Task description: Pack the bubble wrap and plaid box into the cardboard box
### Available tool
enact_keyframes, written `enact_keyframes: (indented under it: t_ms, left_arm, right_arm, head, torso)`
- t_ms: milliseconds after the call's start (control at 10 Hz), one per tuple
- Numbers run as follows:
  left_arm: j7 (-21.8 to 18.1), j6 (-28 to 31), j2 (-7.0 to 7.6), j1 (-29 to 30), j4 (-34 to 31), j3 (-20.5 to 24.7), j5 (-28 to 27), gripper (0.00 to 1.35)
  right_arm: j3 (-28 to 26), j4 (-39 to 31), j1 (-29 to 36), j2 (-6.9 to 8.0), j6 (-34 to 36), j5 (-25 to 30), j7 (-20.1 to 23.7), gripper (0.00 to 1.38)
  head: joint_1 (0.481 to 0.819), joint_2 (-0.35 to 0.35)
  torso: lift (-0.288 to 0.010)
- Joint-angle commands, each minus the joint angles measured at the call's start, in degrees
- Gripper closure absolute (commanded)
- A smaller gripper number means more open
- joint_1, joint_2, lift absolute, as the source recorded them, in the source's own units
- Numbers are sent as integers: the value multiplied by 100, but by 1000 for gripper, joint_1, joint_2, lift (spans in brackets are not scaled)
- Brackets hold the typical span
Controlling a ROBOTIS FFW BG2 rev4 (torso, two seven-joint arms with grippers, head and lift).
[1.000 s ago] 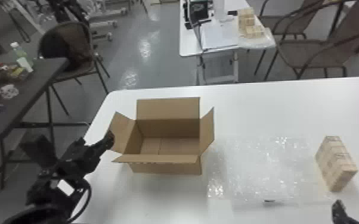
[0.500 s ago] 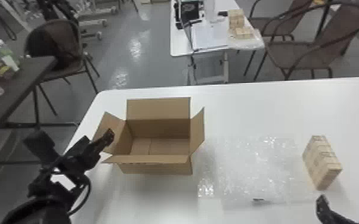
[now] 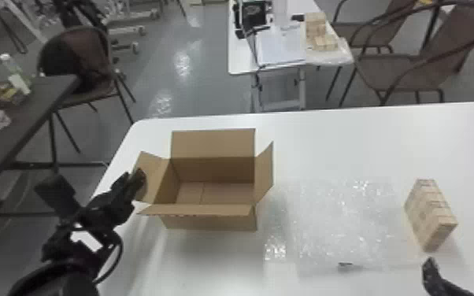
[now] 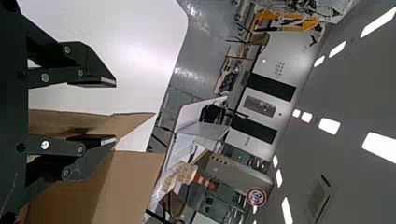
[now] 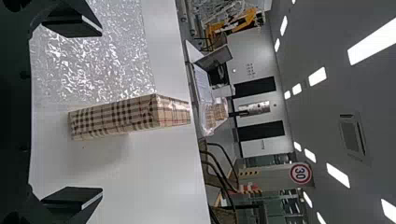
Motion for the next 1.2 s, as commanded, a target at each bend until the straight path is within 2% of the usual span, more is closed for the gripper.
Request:
enact_keyframes:
  t_ms: [0,200,500,800,1100]
  left_arm:
    - [-23,-42,-15,10,-3,1,-58,1211]
    - [-40,-139,-15,19,-3,-69,-75,1211]
    - [-58,-183,-15,28,-3,-78,-49,1211]
    - [-58,-200,-15,36,-12,-104,4,1211]
    - [-58,-236,-15,45,-3,-183,92,1211]
  right_arm:
    - [0,-20,0,0,-2,15,0,96]
    - [26,-178,9,9,60,85,0,96]
    - [123,-600,18,9,587,41,-9,96]
    - [360,-1294,-62,0,1985,94,0,96]
    - [615,-1461,-835,0,3154,129,0,96]
  head:
    - [695,215]
    - [695,214]
    - [695,218]
    - [695,245]
    - [695,273]
  torso:
    - [-119]
    - [-119]
    - [-119]
    - [-119]
    - [-119]
